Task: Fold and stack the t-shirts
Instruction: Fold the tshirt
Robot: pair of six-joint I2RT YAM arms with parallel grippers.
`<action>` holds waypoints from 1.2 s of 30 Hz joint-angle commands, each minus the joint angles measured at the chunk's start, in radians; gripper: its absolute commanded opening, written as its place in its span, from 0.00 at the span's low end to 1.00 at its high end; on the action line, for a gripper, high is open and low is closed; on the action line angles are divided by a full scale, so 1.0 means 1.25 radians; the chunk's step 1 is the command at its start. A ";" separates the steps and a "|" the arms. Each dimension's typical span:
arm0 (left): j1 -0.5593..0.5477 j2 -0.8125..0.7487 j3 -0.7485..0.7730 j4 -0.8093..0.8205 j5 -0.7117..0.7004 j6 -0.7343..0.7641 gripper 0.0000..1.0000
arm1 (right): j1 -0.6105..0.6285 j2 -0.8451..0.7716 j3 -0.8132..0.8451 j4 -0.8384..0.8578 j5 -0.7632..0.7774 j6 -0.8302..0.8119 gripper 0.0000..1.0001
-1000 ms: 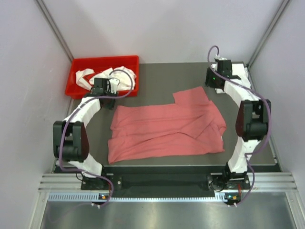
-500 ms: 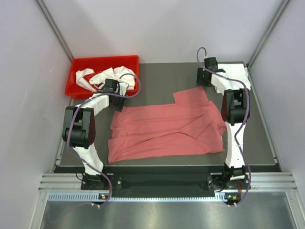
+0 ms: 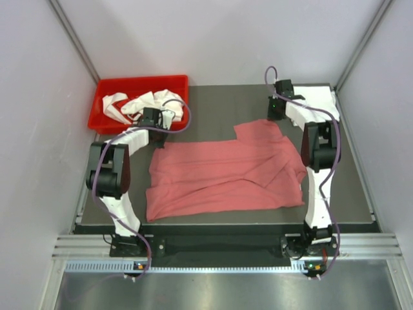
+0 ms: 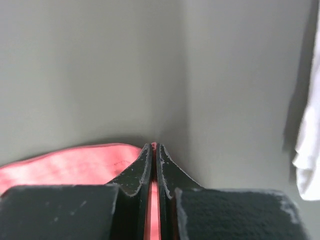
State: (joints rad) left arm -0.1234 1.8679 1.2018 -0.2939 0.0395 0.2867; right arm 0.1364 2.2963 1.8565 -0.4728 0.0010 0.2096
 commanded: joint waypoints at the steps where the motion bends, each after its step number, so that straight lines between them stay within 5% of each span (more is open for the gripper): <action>1: 0.003 -0.085 -0.023 0.069 -0.016 0.001 0.00 | 0.001 -0.126 0.002 0.026 -0.036 -0.006 0.00; 7: 0.003 -0.169 -0.059 0.061 -0.023 0.028 0.00 | 0.000 -0.277 -0.095 0.073 -0.060 0.000 0.00; 17: 0.003 -0.294 -0.140 -0.009 0.011 0.093 0.00 | -0.001 -0.661 -0.559 0.112 -0.003 0.026 0.00; 24: 0.003 -0.413 -0.191 -0.111 0.019 0.156 0.00 | -0.008 -0.951 -0.768 0.029 0.068 0.082 0.00; 36: 0.003 -0.446 -0.370 -0.202 0.019 0.227 0.00 | -0.008 -1.102 -1.026 -0.010 0.050 0.195 0.00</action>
State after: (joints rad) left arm -0.1234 1.3315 0.7578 -0.5278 0.0898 0.5182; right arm 0.1322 0.9558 0.5949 -0.4824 0.0582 0.4057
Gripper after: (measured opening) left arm 0.023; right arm 0.012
